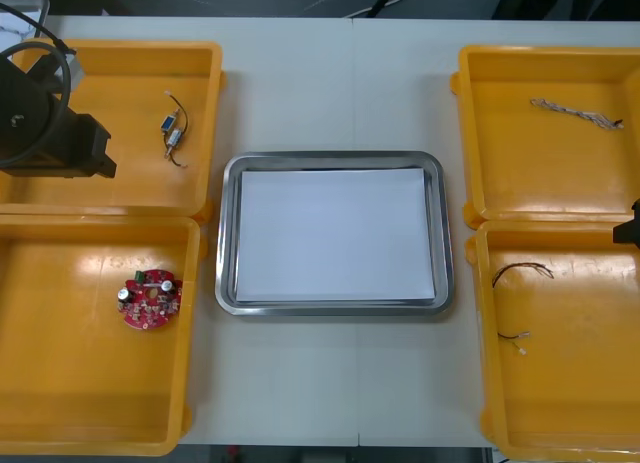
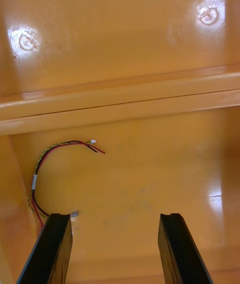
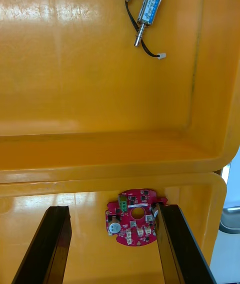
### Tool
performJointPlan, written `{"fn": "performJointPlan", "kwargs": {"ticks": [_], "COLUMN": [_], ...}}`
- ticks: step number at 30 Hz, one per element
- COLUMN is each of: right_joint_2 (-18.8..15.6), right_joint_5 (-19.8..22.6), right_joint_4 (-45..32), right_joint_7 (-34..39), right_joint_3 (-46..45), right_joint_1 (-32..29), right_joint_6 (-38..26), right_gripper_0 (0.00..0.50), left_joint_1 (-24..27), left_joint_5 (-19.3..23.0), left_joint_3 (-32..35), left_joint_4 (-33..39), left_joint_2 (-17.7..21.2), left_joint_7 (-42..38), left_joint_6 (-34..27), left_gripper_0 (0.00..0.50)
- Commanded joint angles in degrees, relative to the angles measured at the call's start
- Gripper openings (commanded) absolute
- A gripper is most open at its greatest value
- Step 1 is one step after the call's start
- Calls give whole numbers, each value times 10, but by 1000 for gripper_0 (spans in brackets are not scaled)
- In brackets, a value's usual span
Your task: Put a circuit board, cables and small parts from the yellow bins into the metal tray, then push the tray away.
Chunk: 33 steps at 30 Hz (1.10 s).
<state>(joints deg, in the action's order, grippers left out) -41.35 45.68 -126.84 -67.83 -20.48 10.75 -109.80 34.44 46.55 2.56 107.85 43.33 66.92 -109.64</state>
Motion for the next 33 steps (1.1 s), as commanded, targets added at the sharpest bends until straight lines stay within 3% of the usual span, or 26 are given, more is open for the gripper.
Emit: {"fn": "performJointPlan", "kwargs": {"ticks": [1, 33], "right_joint_2": [4, 4], "right_joint_5": [5, 5], "right_joint_4": [-3, -3], "right_joint_7": [0, 0], "right_joint_3": [-1, -1], "right_joint_1": [-8, -8], "right_joint_6": [-2, -2], "right_gripper_0": [500, 500], "left_joint_1": [-8, -8], "left_joint_5": [-5, -5], "left_joint_3": [-6, -6], "left_joint_4": [18, 18], "left_joint_2": [25, 25], "left_joint_7": [-32, -32], "left_joint_6": [-4, -4], "left_gripper_0": [500, 500]}}
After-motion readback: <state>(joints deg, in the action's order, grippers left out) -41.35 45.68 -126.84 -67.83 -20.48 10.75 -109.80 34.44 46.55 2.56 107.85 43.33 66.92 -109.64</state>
